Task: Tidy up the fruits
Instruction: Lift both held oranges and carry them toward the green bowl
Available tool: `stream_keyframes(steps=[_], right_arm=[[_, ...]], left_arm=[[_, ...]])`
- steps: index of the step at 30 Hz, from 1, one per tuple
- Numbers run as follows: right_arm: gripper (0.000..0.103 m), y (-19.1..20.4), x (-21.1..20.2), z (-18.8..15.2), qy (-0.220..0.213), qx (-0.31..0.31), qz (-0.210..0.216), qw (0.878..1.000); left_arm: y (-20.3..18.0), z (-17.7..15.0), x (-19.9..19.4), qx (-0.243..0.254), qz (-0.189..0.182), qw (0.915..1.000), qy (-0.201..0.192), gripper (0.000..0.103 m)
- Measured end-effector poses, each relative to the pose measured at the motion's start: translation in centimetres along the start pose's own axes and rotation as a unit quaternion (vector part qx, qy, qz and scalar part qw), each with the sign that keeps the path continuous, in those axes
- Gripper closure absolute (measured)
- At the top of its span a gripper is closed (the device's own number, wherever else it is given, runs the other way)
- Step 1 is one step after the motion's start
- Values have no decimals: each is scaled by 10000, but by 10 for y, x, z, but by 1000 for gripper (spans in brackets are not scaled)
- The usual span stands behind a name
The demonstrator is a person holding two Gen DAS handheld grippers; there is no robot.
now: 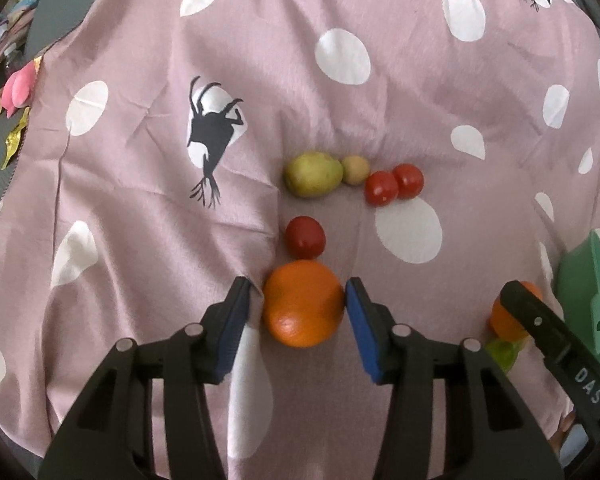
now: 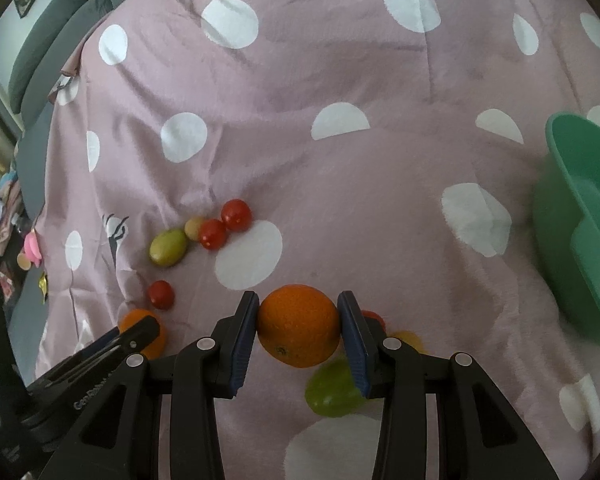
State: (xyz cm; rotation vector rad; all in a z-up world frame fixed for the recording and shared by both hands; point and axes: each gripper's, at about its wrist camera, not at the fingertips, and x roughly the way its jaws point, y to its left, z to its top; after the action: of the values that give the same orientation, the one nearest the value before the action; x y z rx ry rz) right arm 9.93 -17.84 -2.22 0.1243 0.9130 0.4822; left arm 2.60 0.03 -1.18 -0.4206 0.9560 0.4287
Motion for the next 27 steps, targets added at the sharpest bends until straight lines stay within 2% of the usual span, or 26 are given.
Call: stream_keyframes(steps=[5,8,15,22,27], right_arm=[[61,-2,-1,0,5,41,6,10000],[61,-1,-2,0,-7,34,5,10000],[61,-1,-2,0,-10,29,24,10000],[61,-2,-2,0,-4,30,39,10000],[61,-2,-2,1,7,41,46,10000]], left_arm=[[3,3,-26,17,-348,9989,-318,61],[-7,4,-16,29,-489,9987,-156,61],[-11,1,-4,94,-473,9988,115,61],[-9,0,1,52,-569,9979,300,59],[-13,0,3,143,-513,9982,281,55]])
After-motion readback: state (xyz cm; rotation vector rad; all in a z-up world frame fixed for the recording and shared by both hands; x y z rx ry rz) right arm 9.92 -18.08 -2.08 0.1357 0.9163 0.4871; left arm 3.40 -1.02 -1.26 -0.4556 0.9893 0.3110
